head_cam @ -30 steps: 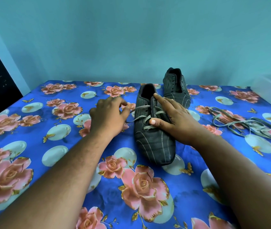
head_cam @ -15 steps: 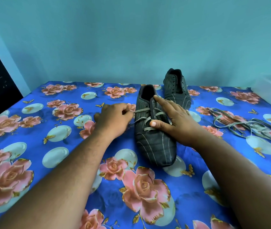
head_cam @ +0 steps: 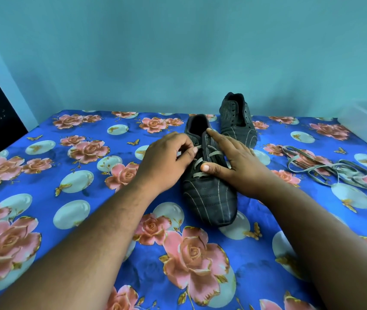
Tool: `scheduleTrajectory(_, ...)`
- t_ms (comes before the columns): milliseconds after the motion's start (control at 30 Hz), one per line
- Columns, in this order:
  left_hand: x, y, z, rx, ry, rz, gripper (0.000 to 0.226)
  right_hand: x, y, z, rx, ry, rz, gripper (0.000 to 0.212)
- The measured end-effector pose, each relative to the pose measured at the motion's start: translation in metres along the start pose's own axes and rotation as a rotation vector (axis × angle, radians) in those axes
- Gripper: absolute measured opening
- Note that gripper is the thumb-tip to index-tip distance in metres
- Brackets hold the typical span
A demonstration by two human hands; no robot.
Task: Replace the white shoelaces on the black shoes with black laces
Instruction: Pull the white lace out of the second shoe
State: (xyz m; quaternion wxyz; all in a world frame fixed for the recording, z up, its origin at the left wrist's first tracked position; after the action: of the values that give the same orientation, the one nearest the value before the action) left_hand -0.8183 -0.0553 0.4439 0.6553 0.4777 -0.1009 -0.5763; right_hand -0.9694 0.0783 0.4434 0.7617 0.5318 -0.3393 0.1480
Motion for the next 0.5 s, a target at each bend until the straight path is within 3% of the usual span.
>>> scheduleTrajectory(133, 0.015, 0.002, 0.0, 0.032, 0.252, -0.045, 0.02, -0.001, 0.0, 0.0, 0.01, -0.001, 0.002, 0.099)
scheduleTrajectory(267, 0.036, 0.012, -0.001, 0.064, 0.454, 0.158, 0.025, 0.0, 0.002, -0.001, 0.006, 0.003, 0.0, 0.1)
scheduleTrajectory(333, 0.037, 0.019, -0.003, 0.073, 0.464, 0.234, 0.016, 0.0, 0.002, -0.001, 0.008, 0.019, -0.006, 0.101)
scheduleTrajectory(433, 0.025, 0.023, -0.003, 0.014, 0.344, 0.347, 0.035, -0.001, 0.007, 0.0, -0.026, 0.058, -0.006, 0.094)
scheduleTrajectory(500, 0.014, 0.02, -0.004, 0.071, 0.329, 0.124, 0.038, 0.0, 0.017, 0.0, -0.09, 0.078, 0.052, 0.074)
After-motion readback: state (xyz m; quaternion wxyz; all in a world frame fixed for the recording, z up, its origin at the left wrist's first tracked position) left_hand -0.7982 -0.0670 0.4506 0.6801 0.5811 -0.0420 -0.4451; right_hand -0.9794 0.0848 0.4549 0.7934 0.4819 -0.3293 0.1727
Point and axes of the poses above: each hand's wrist, its own z-axis towards the middle knuckle, its own y-axis out of the back of the hand, x = y × z, the point moved 2 cm from there along z, towards the middle knuckle, and after that the axes turned 12 degrees about z, right-handed, at the moved point
